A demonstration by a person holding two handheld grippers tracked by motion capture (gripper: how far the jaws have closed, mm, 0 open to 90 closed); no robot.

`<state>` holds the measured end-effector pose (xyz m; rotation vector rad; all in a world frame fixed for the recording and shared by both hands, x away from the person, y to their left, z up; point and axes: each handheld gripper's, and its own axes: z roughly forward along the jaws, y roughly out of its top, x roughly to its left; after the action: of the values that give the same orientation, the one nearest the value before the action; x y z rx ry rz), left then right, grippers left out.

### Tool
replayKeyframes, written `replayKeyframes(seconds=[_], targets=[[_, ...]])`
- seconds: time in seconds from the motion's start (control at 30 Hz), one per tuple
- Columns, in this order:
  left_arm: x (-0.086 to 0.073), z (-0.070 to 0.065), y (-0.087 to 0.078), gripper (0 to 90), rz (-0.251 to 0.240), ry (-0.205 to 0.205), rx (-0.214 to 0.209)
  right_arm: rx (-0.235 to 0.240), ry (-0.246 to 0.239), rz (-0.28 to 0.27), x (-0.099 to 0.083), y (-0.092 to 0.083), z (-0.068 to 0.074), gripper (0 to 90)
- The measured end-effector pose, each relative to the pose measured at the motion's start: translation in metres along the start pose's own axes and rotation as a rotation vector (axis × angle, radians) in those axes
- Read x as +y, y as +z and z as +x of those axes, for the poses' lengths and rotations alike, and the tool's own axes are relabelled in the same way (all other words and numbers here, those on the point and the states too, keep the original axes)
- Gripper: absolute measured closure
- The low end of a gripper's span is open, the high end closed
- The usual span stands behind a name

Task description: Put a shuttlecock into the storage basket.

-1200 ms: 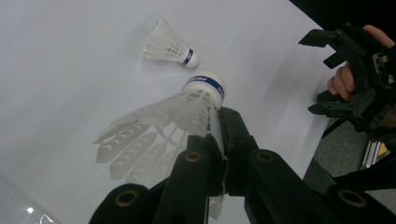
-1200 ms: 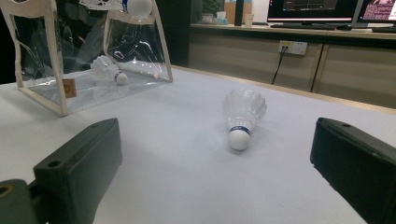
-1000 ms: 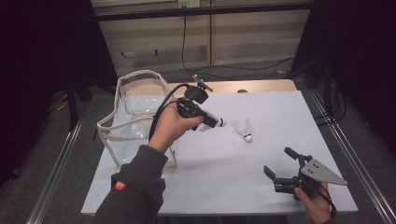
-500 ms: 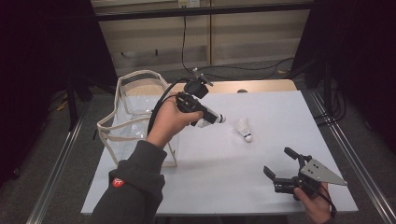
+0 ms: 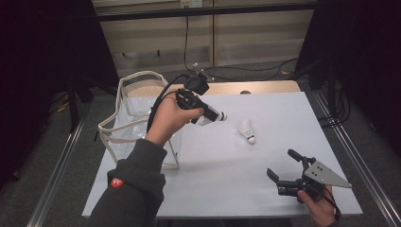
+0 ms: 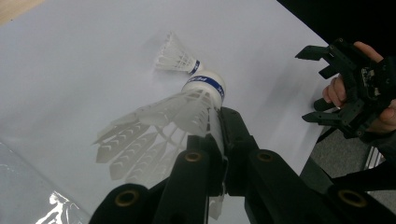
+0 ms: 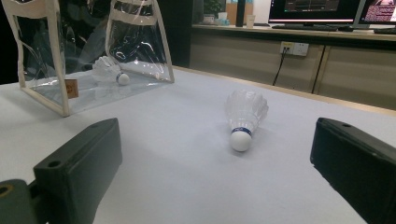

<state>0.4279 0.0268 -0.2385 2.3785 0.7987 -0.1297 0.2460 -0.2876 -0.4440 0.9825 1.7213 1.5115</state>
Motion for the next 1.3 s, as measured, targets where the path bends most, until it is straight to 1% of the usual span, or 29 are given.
replayKeyframes(seconds=[0.23,0.27,0.3,0.33,0.5,0.57,0.6,0.67,1.3], targets=[[0.004,0.000,-0.004,89.0,0.007,0.000,0.012,0.003,-0.004,0.000,0.000,0.000,0.000,2.1],[0.004,-0.001,-0.004,89.0,-0.005,-0.016,0.010,0.003,-0.003,0.001,0.000,0.000,0.000,2.1],[0.004,0.000,-0.005,89.1,0.003,-0.003,0.012,0.003,-0.003,0.001,0.000,0.000,0.000,2.1],[0.005,0.000,-0.006,89.0,0.009,0.000,0.011,0.003,-0.003,0.000,0.000,0.000,0.000,2.1],[0.008,0.001,-0.008,89.1,0.013,-0.003,0.016,0.003,-0.006,-0.001,0.000,0.000,0.000,2.1],[0.008,0.000,-0.009,89.1,-0.001,-0.017,0.017,0.003,-0.004,0.001,0.000,0.000,0.000,2.1],[0.009,0.000,-0.010,89.1,-0.002,-0.017,0.020,0.003,-0.004,0.001,0.000,0.000,0.000,2.1],[0.009,0.001,-0.012,89.1,0.006,-0.004,0.020,0.003,-0.005,0.001,0.000,0.000,0.000,2.1],[0.018,0.001,-0.023,89.1,0.004,-0.005,0.043,0.004,-0.004,-0.003,0.000,0.000,0.000,2.1]])
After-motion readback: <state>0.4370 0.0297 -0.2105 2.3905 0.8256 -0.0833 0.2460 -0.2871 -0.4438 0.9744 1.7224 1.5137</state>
